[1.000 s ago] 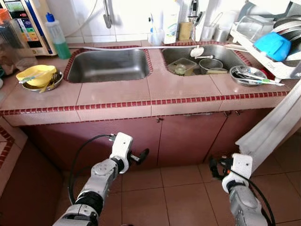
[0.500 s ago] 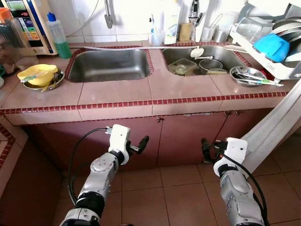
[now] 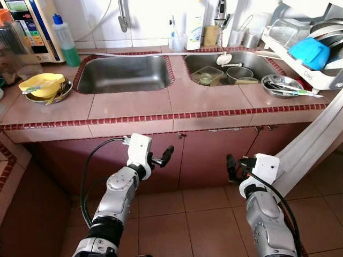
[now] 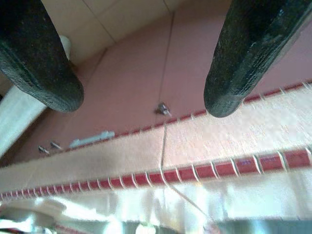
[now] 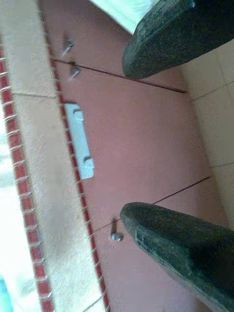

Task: Kitchen organization

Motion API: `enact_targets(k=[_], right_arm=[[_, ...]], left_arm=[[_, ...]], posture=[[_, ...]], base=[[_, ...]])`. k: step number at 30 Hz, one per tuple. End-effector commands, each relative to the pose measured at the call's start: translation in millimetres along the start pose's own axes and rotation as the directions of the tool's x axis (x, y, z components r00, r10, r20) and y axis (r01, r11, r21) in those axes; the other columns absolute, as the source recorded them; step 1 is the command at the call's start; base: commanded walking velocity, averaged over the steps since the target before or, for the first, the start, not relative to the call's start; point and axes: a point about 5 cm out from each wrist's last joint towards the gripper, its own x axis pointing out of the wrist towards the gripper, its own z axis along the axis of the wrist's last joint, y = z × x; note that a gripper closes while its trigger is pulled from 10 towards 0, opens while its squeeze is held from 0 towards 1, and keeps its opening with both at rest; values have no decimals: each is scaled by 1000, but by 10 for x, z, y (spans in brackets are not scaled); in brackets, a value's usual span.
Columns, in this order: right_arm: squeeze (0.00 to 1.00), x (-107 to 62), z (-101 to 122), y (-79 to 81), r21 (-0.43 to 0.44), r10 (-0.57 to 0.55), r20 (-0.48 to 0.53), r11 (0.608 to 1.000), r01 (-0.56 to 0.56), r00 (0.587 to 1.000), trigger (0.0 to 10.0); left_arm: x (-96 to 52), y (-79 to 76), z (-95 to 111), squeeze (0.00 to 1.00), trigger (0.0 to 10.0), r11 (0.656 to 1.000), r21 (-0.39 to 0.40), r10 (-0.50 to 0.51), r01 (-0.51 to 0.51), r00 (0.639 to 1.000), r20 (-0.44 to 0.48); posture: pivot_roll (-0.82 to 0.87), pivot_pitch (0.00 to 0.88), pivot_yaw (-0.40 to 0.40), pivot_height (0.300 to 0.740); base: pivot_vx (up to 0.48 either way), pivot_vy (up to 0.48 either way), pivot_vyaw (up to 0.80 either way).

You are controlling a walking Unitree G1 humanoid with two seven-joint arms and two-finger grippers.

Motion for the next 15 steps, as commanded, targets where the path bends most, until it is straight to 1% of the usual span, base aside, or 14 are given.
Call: enact_targets(k=[1,2,3,8,9,10,11,12,13,14,15], right_arm=[[0,-8,72,71,-3,36,19,999,-36,999,10000],[0,-14,125,134,11,80,43,997,-81,996,10000],[0,-16,140,153,15,93,51,995,-94,994,10000],[0,1,225,208,-5,123,75,992,-123,990,10000],[0,-5,257,215,-15,130,87,992,-129,988,10000],[0,-5,257,215,-15,130,87,992,-129,988,10000],[0,-12,277,220,-10,136,92,991,-136,986,10000],[0,-18,283,221,-8,138,93,990,-138,986,10000],[0,-29,300,227,-22,147,100,989,-145,984,10000],[0,-36,307,234,-28,152,102,988,-150,983,10000],[0,-50,319,244,-27,157,106,988,-155,982,10000]], left_arm=[[14,-15,99,0,10000,1000,31,-6,4,999,39],[21,-20,160,0,10000,998,68,4,-8,997,71],[23,-26,174,0,10000,997,71,3,-8,997,77],[27,-40,230,0,10000,997,58,38,-44,994,98],[22,-51,228,0,10000,998,38,55,-58,995,86],[22,-51,228,0,10000,998,38,55,-58,995,86],[15,-50,228,0,10000,995,32,92,-95,993,73],[11,-47,243,0,10000,993,45,106,-110,991,83],[10,-67,281,0,10000,991,97,81,-91,992,99],[6,-87,312,0,10000,992,113,49,-62,992,120],[-13,-87,381,0,10000,989,137,31,-56,984,174]], posture=[[66,0,29,740],[69,0,23,740],[69,0,23,740],[68,0,19,740],[67,0,19,740],[67,0,19,740],[65,0,20,740],[65,0,20,740],[63,0,20,740],[61,0,20,740],[60,0,19,740]], base=[[0,0,0],[0,0,0],[0,0,0],[0,0,0],[0,0,0],[0,0,0],[0,0,0],[0,0,494],[0,0,800],[0,0,800],[0,0,800]])
